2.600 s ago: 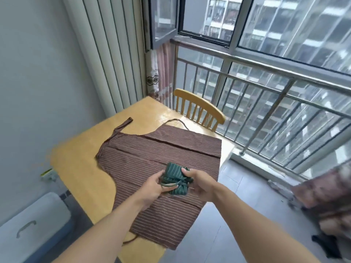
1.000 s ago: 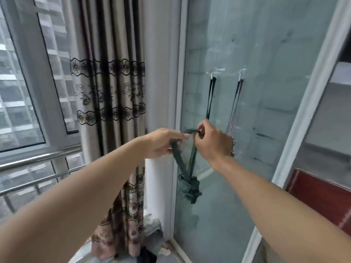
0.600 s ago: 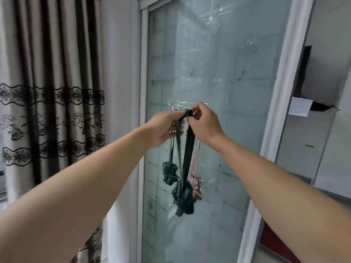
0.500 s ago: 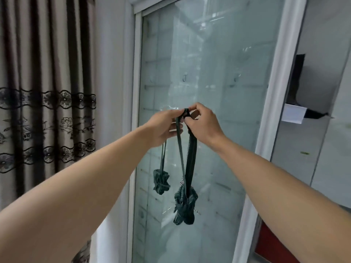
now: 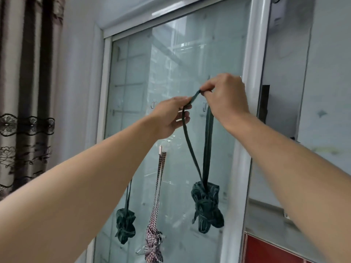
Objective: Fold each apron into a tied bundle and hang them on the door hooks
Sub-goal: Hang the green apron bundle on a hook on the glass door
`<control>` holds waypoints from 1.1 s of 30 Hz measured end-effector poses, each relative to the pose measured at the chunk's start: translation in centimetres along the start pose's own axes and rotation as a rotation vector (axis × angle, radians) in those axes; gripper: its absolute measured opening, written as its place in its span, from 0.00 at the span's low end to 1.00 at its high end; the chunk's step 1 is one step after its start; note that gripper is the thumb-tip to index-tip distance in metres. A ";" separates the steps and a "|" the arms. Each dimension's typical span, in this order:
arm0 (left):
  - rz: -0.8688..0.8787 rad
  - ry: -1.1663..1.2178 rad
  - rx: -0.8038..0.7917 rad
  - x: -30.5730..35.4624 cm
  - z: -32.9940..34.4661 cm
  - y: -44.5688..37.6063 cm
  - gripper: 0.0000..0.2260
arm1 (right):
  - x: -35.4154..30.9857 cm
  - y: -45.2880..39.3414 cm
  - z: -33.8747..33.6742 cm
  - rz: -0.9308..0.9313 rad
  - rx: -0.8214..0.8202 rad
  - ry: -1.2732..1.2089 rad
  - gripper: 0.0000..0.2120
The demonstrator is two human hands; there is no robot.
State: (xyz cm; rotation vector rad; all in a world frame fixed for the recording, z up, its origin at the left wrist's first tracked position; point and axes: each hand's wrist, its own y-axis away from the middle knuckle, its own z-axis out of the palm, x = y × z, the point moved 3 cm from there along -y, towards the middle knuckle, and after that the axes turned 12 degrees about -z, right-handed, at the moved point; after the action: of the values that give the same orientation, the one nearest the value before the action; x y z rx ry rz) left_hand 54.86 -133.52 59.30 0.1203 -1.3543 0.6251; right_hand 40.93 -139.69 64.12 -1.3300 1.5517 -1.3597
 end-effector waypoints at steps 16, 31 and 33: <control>-0.021 0.006 0.074 -3.0 0.5 -3.9 0.07 | 1.1 0.4 0.7 -0.097 -0.365 0.341 0.09; 0.041 -0.284 0.063 -4.5 0.3 -2.7 0.08 | 0.0 0.3 1.3 0.051 -0.691 0.618 0.12; 0.078 -0.302 0.064 -4.4 -0.1 -2.4 0.10 | 0.2 0.0 1.3 0.039 -0.611 0.595 0.08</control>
State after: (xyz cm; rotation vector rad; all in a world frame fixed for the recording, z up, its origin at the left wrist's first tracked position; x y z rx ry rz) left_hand 55.72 -137.01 55.79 0.2211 -1.6364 0.7368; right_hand 42.13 -140.26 63.80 -1.2689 2.5341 -1.3857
